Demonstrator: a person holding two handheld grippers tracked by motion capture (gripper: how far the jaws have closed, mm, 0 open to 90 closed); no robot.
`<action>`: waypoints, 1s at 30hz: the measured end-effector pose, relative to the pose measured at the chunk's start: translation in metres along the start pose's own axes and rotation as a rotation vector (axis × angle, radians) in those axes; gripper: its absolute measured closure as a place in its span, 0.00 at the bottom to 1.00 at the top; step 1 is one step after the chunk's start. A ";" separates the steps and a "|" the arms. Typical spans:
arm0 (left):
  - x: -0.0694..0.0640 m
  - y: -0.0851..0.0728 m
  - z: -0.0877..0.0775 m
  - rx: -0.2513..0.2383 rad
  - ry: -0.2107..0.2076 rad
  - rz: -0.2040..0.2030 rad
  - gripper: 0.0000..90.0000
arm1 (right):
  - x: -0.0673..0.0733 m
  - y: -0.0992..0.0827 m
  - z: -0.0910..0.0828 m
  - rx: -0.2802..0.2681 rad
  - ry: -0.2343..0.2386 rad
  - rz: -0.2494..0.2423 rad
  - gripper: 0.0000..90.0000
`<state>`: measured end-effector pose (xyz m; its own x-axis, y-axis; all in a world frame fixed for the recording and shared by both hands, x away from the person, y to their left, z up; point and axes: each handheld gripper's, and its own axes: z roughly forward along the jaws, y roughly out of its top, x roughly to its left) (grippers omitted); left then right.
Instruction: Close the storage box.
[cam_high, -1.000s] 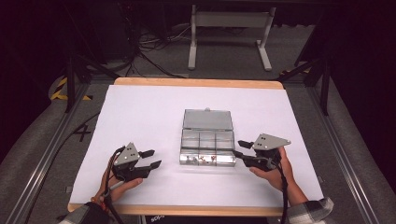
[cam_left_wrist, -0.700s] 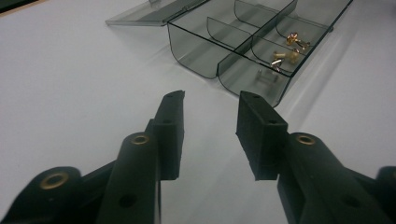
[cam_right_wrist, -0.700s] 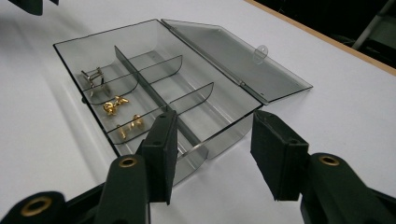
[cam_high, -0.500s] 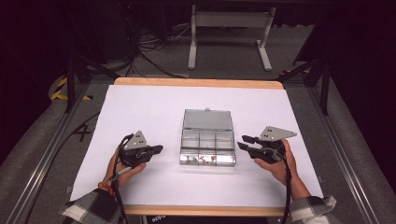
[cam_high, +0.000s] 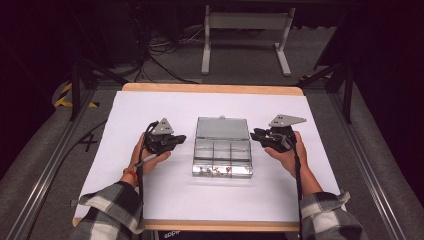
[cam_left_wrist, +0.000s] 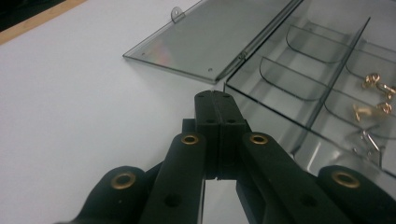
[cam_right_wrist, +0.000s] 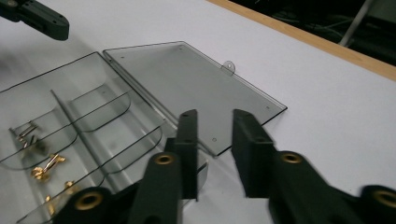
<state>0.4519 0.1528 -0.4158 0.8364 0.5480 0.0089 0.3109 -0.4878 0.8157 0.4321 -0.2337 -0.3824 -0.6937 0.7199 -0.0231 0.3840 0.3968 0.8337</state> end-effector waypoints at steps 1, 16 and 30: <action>0.001 0.003 0.003 0.002 0.007 0.005 1.00 | -0.002 0.002 0.005 0.015 0.003 0.013 0.73; 0.013 0.011 0.036 0.016 0.027 -0.046 0.96 | -0.023 0.003 0.048 0.096 0.025 0.169 0.59; 0.015 0.012 0.051 0.057 0.040 -0.077 0.93 | -0.035 -0.008 0.069 0.109 0.067 0.320 0.47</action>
<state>0.4909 0.1204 -0.4354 0.7909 0.6112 -0.0287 0.3997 -0.4805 0.7806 0.4950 -0.2232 -0.4264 -0.5644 0.7804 0.2693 0.6489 0.2177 0.7291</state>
